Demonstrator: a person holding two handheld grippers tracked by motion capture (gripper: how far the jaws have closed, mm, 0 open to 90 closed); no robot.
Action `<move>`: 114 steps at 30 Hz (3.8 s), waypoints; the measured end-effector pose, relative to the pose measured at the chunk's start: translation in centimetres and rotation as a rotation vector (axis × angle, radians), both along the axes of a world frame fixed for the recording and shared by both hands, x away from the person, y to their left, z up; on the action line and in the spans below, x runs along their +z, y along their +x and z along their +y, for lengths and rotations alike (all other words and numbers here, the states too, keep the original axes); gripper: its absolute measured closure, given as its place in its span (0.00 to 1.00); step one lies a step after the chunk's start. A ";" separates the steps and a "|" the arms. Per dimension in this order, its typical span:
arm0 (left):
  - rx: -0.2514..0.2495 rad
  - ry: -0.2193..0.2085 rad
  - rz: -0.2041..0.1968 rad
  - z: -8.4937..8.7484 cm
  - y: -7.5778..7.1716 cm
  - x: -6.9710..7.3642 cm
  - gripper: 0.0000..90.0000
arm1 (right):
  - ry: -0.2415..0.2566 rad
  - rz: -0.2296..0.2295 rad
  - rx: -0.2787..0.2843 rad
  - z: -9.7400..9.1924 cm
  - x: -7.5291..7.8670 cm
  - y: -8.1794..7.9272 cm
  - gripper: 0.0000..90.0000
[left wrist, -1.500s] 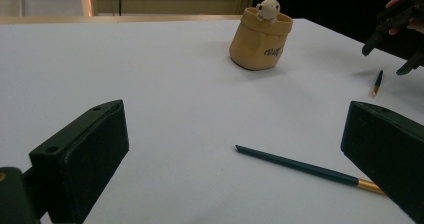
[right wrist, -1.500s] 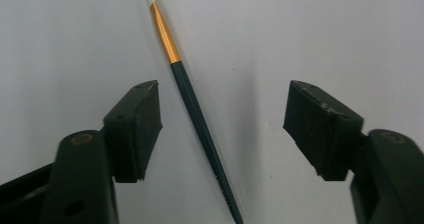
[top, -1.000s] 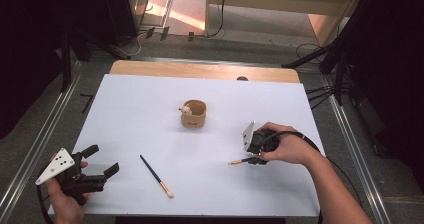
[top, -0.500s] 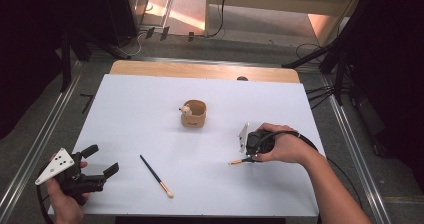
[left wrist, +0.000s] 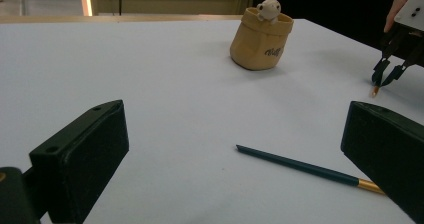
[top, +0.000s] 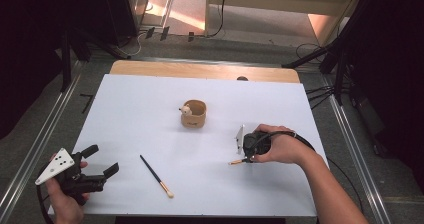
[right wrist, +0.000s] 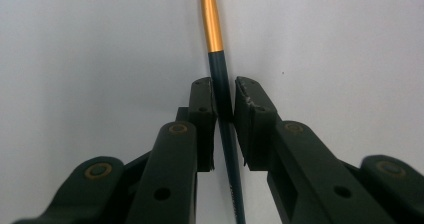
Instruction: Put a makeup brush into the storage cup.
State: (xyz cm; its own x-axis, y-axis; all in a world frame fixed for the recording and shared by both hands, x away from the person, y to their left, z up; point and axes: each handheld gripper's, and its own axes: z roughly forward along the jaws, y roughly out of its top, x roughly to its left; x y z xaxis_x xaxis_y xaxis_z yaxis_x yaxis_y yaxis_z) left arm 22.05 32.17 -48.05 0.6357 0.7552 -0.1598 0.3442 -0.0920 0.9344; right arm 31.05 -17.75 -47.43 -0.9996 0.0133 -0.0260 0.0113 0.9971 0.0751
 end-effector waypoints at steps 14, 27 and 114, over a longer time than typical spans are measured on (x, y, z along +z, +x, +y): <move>-0.001 0.001 0.001 0.0 0.0 0.0 0.00 | -0.017 0.008 -0.002 0.3 -0.3 0.2 0.90; -0.002 -0.002 0.000 -0.1 0.0 0.0 0.00 | -0.018 0.058 -0.039 0.3 -0.4 0.8 0.91; -0.003 0.000 0.002 0.0 0.0 0.0 0.00 | 0.701 -0.105 -0.440 -1.3 6.7 2.5 0.94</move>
State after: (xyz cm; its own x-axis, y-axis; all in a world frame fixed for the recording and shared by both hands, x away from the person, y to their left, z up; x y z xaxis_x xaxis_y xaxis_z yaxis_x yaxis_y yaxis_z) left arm 22.04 32.18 -48.02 0.6374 0.7535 -0.1609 0.3461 -0.0934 0.9336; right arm 33.58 -19.08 -40.76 -0.8922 0.4497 0.0412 0.3472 0.6248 0.6993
